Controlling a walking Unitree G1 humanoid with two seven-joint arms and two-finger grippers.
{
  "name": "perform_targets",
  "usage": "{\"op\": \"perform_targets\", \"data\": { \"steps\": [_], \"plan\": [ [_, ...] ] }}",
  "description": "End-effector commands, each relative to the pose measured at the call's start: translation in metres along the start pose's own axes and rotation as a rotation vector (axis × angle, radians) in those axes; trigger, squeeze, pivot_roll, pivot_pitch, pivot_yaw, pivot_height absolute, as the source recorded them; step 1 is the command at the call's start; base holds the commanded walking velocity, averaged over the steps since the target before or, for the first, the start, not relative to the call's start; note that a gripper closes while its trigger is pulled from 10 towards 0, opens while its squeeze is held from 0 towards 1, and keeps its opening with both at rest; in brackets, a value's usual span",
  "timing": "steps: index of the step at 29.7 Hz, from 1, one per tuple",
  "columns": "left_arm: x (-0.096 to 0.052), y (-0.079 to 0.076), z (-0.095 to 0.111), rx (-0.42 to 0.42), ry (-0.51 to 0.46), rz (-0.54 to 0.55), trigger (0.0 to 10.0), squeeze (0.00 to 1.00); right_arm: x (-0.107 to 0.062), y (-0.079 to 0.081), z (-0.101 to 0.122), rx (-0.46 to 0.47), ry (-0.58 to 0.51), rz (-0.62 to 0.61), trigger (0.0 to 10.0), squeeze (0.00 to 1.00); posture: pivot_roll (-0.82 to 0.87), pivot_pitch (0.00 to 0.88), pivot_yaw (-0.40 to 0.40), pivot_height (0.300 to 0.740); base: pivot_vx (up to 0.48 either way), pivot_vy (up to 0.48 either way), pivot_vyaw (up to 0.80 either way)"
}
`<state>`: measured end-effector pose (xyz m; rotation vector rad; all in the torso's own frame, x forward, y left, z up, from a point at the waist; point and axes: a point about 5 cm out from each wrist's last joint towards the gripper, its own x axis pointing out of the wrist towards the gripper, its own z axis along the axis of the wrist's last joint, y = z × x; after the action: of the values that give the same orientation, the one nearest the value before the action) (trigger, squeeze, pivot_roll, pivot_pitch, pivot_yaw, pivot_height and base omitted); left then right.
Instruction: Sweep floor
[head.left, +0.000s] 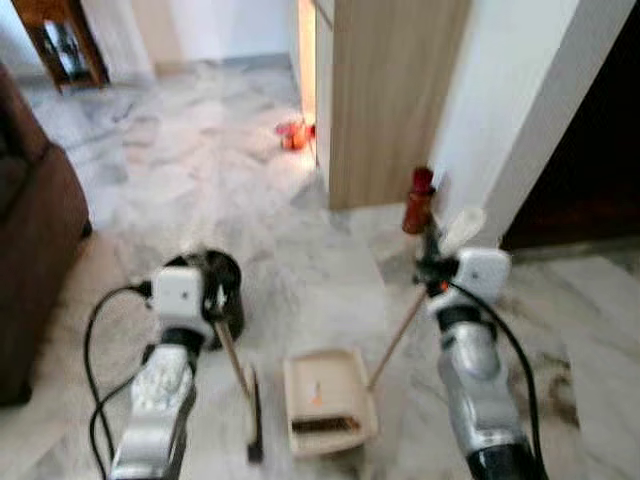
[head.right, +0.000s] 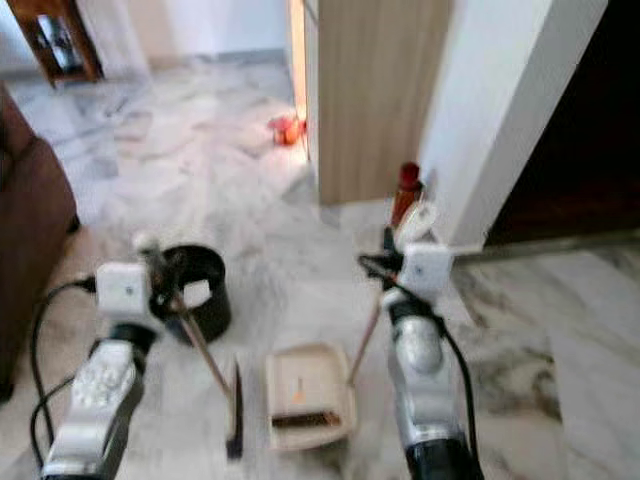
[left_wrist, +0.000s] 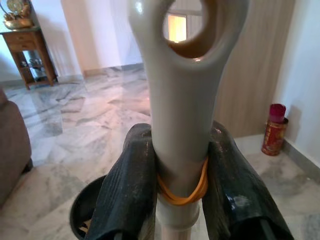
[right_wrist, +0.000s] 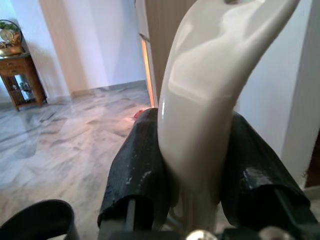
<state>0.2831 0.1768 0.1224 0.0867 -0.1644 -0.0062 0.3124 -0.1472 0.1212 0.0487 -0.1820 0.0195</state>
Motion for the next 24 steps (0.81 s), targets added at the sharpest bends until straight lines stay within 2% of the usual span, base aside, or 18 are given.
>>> {"op": "perform_targets", "data": {
  "steps": [1, 24],
  "plan": [
    [0.0032, -0.0037, 0.0110, 0.014, -0.053, -0.015, 10.0, 0.00, 0.0029, -0.0032, 0.0074, 0.017, -0.037, -0.011, 10.0, 0.00, 0.14, 0.039, 0.044, 0.740, 0.000, 0.315, 0.00],
    [0.0041, -0.0048, 0.0111, 0.007, -0.053, -0.013, 10.0, 0.00, 0.0058, -0.0023, 0.0085, 0.014, -0.036, 0.003, 10.0, 0.00, 0.14, 0.040, 0.039, 0.740, 0.000, 0.317, 0.00]
  ]
}}
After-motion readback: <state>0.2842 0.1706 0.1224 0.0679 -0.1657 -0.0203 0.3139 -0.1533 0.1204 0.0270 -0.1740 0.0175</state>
